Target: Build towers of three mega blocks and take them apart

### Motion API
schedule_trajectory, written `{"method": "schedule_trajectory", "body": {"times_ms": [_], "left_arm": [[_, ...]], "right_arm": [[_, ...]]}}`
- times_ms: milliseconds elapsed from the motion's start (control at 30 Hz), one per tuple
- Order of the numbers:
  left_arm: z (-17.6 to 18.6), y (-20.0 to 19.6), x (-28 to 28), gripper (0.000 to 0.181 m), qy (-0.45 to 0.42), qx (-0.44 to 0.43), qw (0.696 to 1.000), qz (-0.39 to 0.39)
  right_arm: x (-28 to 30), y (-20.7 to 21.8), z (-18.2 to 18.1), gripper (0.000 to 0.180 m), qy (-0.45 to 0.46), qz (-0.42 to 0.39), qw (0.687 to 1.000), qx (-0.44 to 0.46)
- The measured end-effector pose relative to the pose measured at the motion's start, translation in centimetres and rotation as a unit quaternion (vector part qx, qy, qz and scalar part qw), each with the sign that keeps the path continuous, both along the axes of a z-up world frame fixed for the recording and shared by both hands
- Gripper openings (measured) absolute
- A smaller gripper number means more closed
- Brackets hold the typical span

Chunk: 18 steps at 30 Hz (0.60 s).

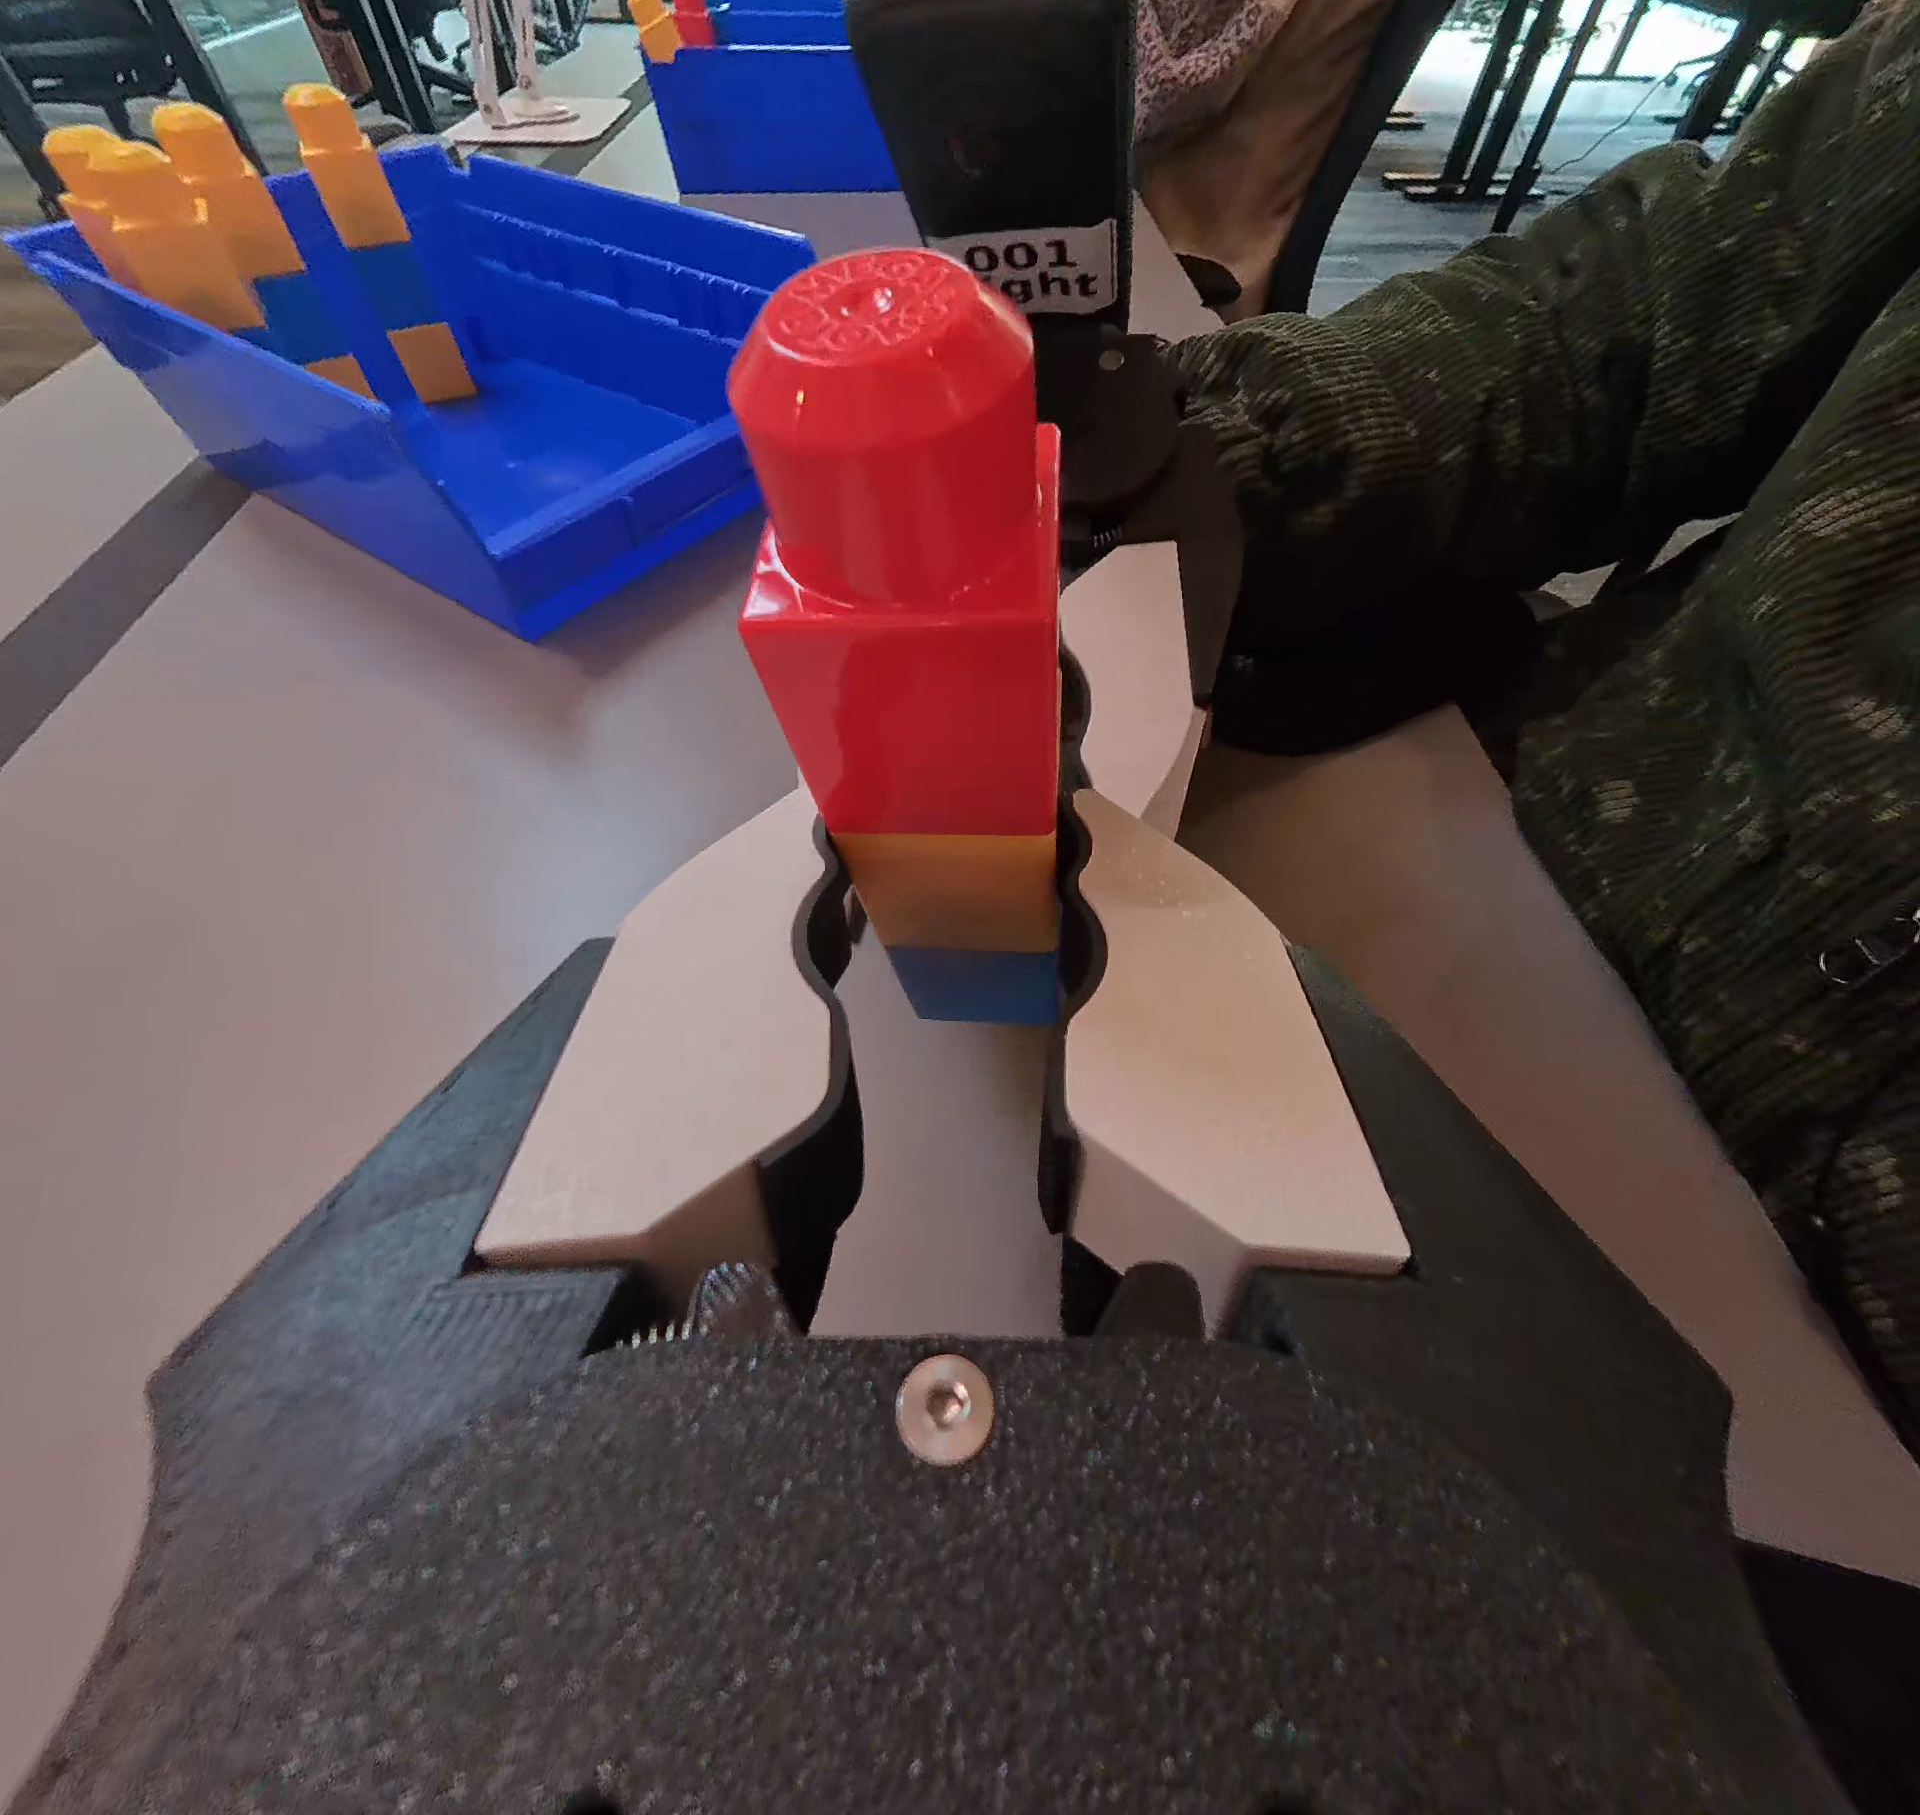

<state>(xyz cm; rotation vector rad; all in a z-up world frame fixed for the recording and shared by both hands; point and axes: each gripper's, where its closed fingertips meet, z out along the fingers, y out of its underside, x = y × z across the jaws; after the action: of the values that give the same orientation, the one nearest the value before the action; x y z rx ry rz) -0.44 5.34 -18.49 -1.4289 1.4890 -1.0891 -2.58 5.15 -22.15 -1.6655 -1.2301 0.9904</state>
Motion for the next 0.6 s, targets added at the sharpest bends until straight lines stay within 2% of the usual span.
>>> {"method": "schedule_trajectory", "body": {"times_ms": [100,233,367,433,467,533,600], "left_arm": [[-1.4,1.3,-1.0,0.037,0.046,0.005,0.999,0.027],[-4.8,1.7,-1.1,0.037,0.139,0.042,0.989,0.040],[-6.8,1.4,-1.0,0.037,0.211,0.084,0.973,0.039],[-6.7,1.0,-0.9,0.037,0.213,0.085,0.973,0.034],[-6.8,1.0,-0.9,0.037,0.217,0.088,0.972,0.034],[-6.7,0.9,-0.9,0.037,0.214,0.093,0.972,0.029],[-5.5,0.7,-0.4,0.037,0.170,0.087,0.981,0.027]], "right_arm": [[0.7,1.0,1.1,0.059,0.023,-0.021,1.000,0.002],[1.6,1.9,3.5,0.058,0.071,-0.051,0.996,0.025],[1.6,1.7,4.3,0.052,0.069,-0.055,0.994,0.064],[1.4,1.4,4.1,0.045,0.057,-0.048,0.995,0.073],[1.2,1.1,3.8,0.035,0.045,-0.040,0.995,0.076],[1.1,0.8,3.7,0.033,0.033,-0.035,0.995,0.087],[1.3,0.6,4.4,0.032,0.024,-0.036,0.995,0.095]]}}
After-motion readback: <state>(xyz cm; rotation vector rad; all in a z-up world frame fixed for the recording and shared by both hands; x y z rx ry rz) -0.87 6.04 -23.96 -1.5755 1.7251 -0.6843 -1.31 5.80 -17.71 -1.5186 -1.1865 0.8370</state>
